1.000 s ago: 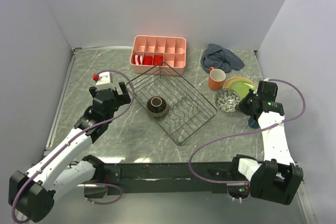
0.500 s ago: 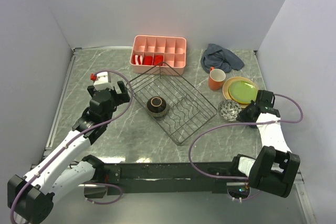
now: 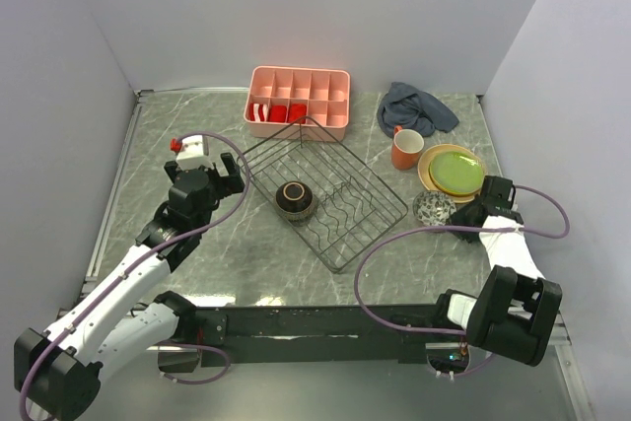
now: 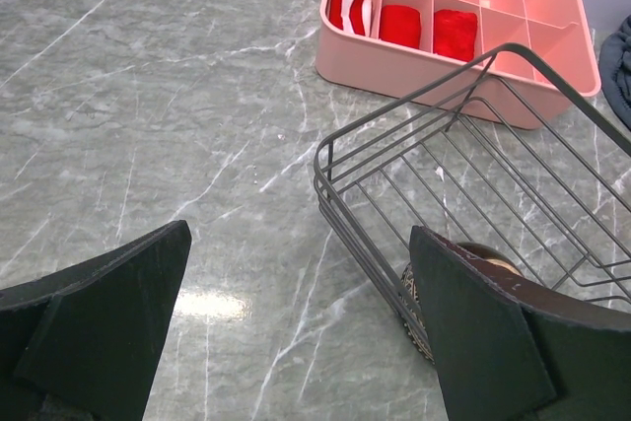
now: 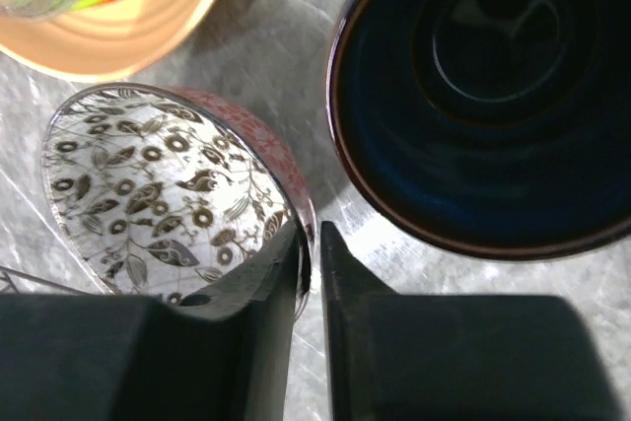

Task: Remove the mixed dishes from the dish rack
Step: Place the bowl at the center of the board.

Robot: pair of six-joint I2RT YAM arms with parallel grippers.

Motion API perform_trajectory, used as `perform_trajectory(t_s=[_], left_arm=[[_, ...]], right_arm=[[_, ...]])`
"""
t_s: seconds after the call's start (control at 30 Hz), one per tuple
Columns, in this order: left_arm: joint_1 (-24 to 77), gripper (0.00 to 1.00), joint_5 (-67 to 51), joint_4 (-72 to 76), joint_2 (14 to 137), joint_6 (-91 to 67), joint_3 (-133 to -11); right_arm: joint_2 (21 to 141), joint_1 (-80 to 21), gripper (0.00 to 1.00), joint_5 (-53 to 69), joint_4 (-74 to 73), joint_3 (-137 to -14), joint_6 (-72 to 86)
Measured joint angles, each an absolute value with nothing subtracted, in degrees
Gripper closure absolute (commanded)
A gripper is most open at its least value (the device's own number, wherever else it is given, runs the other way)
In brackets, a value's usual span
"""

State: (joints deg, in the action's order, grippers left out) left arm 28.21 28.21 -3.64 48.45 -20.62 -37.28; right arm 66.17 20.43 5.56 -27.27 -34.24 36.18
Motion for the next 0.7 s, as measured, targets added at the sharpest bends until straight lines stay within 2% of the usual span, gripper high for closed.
perform_trajectory(t_s=[0.03,0.07,0.23,0.43,0.7], left_arm=[[28.2,0.01,28.2,-3.6,48.4,-20.6,-37.3],[28.2,0.0,28.1,-3.6,48.4,-20.6,-37.3],[28.2,0.01,27.8,-3.6,48.4,-20.6,-37.2],[28.2,0.01,26.8,-3.6,48.5,-20.6,-37.2],[28.2,0.01,24.8,-4.4,51.1,-20.7,-37.6]], right_arm=[[66.2,20.5,0.67,5.5,-26.8,-34.1,36.3],[66.2,20.5,0.59,5.5,-26.4,-34.0,36.5],[64.3,20.5,0.43,5.3,-26.0,-33.0,36.4],[58.1,20.5,0.18,6.5,-26.5,-32.9,36.2],[49.2,20.4,0.02,10.2,-30.2,-34.7,35.0]])
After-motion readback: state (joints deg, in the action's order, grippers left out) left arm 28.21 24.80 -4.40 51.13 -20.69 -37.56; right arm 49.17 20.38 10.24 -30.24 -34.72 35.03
